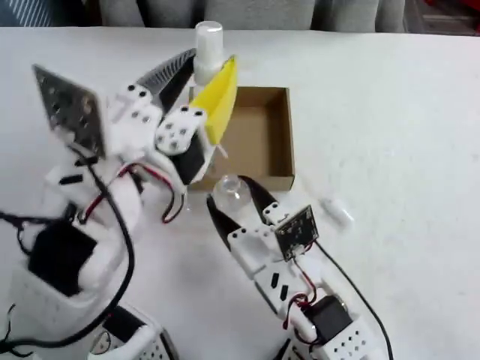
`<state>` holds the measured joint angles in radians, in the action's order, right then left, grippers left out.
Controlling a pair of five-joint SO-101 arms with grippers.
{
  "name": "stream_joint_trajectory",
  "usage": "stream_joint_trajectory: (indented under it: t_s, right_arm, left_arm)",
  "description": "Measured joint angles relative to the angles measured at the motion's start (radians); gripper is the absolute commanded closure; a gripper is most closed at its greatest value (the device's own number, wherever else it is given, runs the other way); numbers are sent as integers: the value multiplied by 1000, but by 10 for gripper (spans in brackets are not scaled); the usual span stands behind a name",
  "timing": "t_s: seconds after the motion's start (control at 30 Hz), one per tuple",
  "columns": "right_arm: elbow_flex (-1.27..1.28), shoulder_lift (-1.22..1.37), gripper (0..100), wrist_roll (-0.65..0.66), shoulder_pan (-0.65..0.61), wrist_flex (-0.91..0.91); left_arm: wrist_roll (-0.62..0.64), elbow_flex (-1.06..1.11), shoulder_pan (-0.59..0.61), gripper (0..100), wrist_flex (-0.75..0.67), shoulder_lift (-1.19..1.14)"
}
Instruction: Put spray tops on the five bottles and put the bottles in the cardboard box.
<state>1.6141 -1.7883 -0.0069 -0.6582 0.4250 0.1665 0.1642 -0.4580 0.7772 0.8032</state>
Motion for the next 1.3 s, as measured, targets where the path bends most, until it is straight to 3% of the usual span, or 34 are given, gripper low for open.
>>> stream_joint_trajectory:
  t_s: [1.0, 1.17, 1.3]
  right_arm:
    - [0, 0, 983, 0, -2, 0]
    - [0, 0, 983, 0, -3, 0]
    - [0, 0, 983, 0, -3, 0]
  left_arm:
    - [44, 367, -17, 980, -3, -5]
    - [43, 482, -72, 980, -8, 101]
    - [43, 601, -72, 980, -98, 181]
